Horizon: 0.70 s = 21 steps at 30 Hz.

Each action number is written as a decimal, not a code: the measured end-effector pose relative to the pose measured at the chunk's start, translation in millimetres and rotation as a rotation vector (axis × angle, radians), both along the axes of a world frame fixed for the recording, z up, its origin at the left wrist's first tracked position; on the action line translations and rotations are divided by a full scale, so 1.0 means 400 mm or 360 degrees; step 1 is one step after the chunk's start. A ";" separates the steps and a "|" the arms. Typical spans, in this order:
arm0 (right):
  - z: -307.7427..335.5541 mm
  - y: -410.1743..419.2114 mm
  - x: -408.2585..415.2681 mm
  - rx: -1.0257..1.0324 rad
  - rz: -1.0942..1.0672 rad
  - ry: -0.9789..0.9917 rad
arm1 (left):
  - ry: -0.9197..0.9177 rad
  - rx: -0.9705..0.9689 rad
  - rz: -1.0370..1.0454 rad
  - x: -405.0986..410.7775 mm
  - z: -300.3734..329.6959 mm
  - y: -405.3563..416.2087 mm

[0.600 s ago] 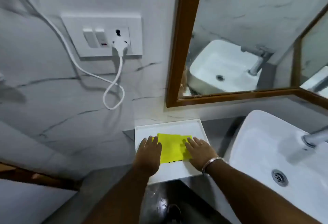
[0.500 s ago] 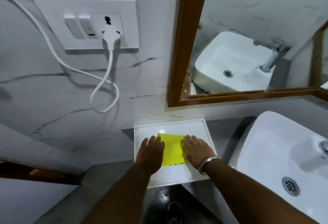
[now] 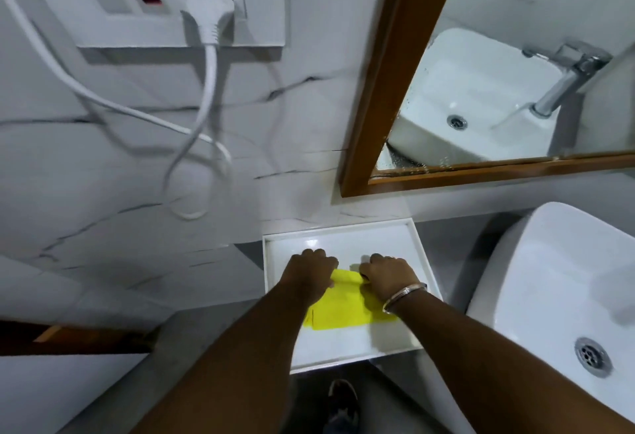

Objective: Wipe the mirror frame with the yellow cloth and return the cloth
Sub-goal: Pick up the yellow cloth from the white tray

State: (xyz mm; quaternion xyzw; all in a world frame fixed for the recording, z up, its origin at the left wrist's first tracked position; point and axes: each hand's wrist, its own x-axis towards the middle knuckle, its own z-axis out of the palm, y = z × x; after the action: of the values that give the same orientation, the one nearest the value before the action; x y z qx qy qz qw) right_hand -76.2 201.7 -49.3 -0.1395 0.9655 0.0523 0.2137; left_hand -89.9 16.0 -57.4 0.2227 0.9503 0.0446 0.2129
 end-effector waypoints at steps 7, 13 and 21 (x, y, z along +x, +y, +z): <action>0.284 -0.027 0.085 -0.0033 -0.0074 0.0353 | 0.0114 0.0178 -0.0021 0.015 0.337 -0.050; 0.687 0.012 0.065 0.0047 -0.0098 0.1011 | 0.0641 0.0351 -0.0042 0.027 0.788 -0.026; 1.271 0.101 0.000 -0.0085 0.0014 0.1638 | 0.1357 0.0826 -0.0072 -0.009 1.342 -0.016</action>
State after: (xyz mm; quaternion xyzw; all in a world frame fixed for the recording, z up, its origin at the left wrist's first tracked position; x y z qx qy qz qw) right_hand -76.3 242.2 459.0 -0.1053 0.9460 0.0904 -0.2928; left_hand -93.7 9.5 479.6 0.2874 0.9052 0.1799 -0.2561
